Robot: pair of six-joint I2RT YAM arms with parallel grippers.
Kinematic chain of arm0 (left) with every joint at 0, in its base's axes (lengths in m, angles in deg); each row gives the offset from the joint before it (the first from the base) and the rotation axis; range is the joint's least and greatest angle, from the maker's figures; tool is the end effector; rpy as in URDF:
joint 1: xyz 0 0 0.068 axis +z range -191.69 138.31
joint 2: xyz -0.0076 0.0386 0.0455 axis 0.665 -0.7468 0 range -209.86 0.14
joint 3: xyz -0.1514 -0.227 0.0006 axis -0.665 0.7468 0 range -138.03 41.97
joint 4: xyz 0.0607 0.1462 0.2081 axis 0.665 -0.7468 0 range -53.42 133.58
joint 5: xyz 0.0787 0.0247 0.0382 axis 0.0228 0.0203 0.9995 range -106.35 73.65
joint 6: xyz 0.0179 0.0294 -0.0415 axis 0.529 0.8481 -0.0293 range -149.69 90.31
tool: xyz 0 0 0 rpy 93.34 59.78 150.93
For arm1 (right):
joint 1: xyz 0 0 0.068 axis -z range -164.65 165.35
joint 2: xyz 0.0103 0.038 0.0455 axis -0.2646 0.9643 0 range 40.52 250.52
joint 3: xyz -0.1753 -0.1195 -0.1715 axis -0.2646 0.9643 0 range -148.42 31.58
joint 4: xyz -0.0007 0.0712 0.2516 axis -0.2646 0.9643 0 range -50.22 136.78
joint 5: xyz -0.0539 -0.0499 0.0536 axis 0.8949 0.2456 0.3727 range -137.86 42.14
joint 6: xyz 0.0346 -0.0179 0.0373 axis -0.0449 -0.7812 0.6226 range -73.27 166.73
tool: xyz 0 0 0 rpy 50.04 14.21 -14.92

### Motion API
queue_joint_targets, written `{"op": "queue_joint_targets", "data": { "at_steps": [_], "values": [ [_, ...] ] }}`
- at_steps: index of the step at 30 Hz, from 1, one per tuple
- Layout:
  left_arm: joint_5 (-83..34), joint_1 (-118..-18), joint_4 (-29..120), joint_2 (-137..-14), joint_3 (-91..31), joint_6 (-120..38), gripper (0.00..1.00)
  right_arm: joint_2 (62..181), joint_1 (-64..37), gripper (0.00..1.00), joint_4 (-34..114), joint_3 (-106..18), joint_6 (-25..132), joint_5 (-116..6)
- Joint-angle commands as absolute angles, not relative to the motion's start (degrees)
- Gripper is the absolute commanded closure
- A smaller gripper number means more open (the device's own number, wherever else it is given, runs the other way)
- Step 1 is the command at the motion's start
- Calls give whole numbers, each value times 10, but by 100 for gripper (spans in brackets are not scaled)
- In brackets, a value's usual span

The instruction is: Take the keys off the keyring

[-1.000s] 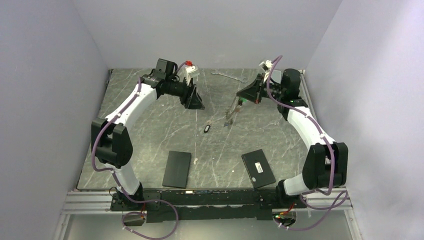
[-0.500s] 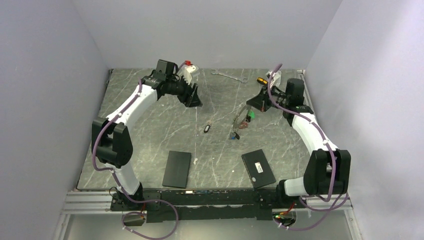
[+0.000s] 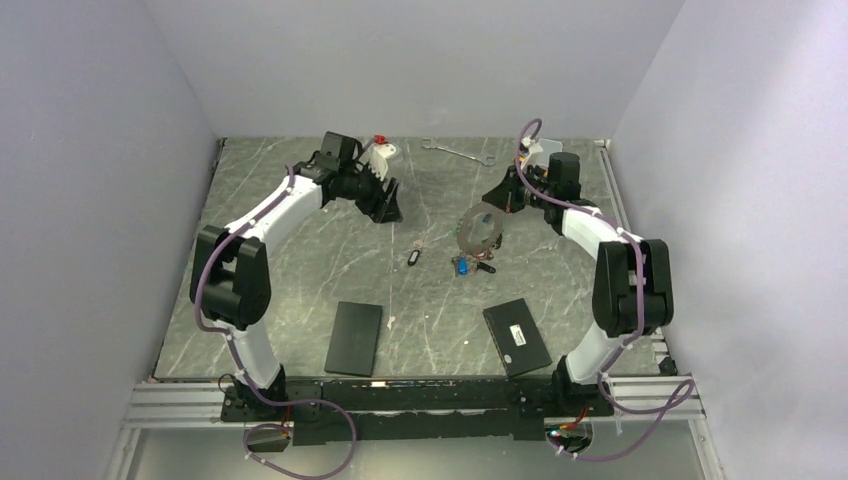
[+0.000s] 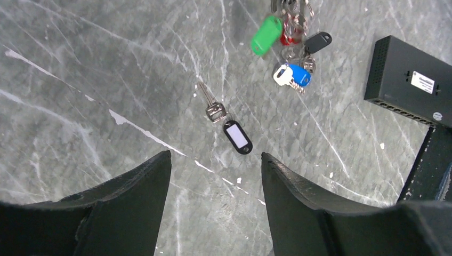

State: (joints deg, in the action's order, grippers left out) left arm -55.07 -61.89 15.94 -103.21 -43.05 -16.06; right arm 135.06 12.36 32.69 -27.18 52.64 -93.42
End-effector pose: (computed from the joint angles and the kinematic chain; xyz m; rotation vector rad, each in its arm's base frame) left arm 0.3706 -0.1602 0.2771 0.9740 2.0886 -0.8533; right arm 0.3598 0.0443 0.2346 -0.4392 1.9792 0.9141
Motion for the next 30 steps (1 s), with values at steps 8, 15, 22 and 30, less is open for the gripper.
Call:
{"op": "queue_joint_targets", "data": {
  "at_steps": [8, 15, 22, 30],
  "values": [
    [-400, -690, 193, -1050, -381, -170, 32, 1493, 116, 100, 216, -381, 593, -904],
    [-285, -760, 222, -1082, -365, -184, 33, 1554, 113, 97, 220, -433, 600, -906],
    [-245, -785, 233, -1122, -385, -195, 33, 1562, 114, 60, 237, -447, 606, -923],
    [-223, -790, 227, -1163, -409, -208, 39, 1496, 129, 52, 279, -411, 588, -947]
  ]
}}
